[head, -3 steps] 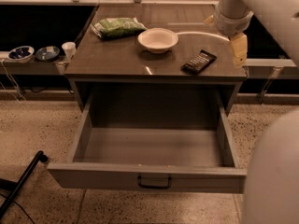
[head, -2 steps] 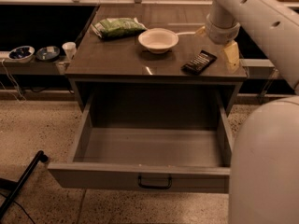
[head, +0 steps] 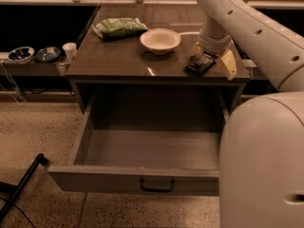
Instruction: Place rxbar chocolate into top drawer
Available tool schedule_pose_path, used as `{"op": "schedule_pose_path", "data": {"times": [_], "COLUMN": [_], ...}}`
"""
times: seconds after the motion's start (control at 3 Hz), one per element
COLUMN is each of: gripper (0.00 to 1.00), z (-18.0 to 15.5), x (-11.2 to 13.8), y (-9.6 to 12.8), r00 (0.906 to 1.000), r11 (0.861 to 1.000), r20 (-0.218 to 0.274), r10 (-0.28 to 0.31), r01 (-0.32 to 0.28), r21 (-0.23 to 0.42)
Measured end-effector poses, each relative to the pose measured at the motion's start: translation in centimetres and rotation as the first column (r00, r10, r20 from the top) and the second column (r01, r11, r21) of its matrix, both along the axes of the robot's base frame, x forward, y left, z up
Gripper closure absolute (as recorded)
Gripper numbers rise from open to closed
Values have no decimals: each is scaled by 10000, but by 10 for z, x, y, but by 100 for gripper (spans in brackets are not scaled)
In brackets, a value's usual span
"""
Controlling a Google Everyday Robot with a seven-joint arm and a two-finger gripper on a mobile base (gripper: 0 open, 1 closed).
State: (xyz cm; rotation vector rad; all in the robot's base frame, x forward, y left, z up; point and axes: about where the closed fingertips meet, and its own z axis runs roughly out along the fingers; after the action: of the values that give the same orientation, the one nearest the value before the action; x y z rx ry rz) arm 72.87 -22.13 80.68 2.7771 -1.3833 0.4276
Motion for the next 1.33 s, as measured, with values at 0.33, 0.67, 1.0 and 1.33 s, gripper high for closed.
{"op": "schedule_pose_path", "data": {"times": [0.33, 0.67, 1.0, 1.33], "gripper": [61, 85, 100, 100], "z": [6, 16, 22, 19], "x": [-2, -2, -2, -16], "y": [-1, -1, -1, 15], "r00": [10000, 10000, 10000, 9989], "r11": [10000, 10000, 10000, 9988], "r20": [0, 0, 3, -151], "r10": [0, 0, 5, 434], "r01": [0, 0, -5, -431], "r21": [0, 0, 4, 235]}}
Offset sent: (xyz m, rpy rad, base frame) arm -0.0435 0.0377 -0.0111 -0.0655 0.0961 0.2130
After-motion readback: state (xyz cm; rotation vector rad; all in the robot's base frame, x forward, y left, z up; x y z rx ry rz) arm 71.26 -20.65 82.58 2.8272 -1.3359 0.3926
